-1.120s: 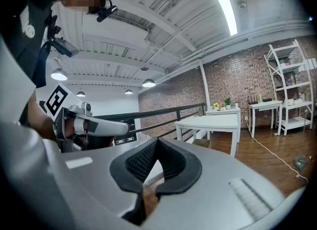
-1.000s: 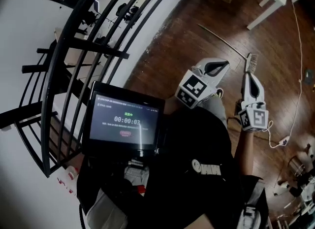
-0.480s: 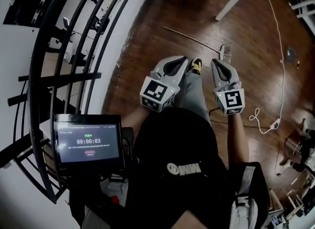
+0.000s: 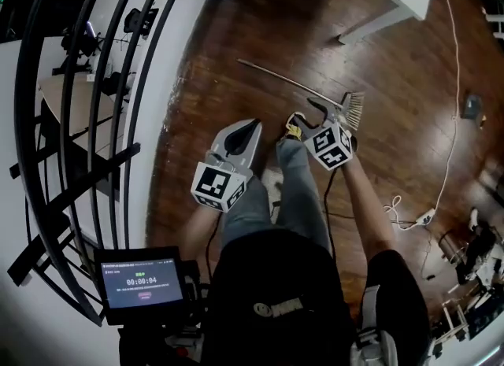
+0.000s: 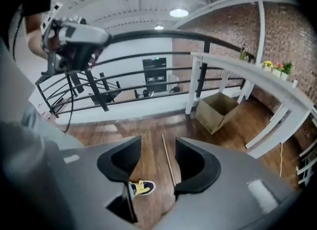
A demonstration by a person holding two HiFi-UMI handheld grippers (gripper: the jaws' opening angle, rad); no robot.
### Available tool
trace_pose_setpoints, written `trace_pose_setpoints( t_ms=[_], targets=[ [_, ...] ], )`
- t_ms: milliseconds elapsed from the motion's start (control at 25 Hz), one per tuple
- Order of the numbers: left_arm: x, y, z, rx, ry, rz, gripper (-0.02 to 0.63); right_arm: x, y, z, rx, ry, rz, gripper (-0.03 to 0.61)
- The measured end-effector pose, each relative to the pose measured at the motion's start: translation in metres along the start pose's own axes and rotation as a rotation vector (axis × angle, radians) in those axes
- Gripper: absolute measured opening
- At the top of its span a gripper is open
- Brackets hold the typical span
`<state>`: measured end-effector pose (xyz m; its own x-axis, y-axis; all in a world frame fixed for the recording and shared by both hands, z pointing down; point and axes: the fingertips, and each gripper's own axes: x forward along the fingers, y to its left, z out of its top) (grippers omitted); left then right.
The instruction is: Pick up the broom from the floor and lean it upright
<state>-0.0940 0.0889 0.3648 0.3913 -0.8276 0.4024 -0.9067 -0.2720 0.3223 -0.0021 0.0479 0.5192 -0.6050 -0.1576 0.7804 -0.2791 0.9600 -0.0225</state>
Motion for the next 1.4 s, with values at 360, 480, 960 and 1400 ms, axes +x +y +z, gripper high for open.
trace_pose_setpoints(
  t_ms=[360, 480, 960, 1400],
  targets=[
    [0.102, 0.125, -0.130, -0.206, 0.050, 0.197, 0.017, 0.266, -0.056, -0.223, -0.180, 0.436, 0.120, 0.222],
    [0.118, 0.160, -0.195, -0.181, 0.066, 0.220, 0.017, 0.338, -0.067, -0.284, -0.162, 0.472, 0.112, 0.222],
    [0.136, 0.204, -0.293, -0.242, 0.120, 0.249, 0.017, 0.459, -0.068, -0.394, -0.183, 0.585, 0.110, 0.123],
    [0.155, 0.153, -0.129, -0.327, -0.031, 0.137, 0.200, 0.285, -0.068, -0.222, -0.080, 0.295, 0.126, 0.077]
  ],
)
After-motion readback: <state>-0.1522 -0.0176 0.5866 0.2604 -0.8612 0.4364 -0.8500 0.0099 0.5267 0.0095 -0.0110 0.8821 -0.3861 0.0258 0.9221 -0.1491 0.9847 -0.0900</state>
